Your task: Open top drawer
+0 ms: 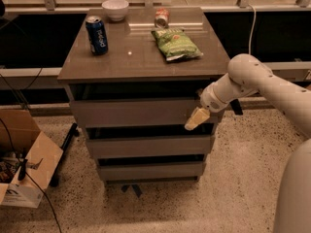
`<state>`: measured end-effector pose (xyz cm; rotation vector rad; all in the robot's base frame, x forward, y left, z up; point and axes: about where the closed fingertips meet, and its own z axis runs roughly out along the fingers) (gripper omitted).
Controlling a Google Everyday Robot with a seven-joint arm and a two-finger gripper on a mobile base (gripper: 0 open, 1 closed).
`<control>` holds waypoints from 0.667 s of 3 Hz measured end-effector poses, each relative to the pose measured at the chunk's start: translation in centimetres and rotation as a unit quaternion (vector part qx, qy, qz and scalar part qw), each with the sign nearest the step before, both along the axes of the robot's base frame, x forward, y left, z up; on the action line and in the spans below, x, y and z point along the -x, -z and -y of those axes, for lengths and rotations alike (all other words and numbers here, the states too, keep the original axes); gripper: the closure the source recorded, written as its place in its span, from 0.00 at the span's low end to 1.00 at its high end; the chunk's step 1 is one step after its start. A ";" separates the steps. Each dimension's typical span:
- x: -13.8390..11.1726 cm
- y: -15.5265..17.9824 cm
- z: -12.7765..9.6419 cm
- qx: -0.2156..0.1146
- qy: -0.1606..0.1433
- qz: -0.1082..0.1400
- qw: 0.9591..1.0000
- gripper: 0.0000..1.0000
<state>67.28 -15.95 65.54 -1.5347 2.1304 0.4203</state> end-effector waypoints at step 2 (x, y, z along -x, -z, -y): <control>1.0 -0.7 0.5 0.006 -0.005 -0.006 1.000 0.80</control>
Offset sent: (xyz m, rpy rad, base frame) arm -0.1193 -0.0505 0.0250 -0.0864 0.1116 0.0195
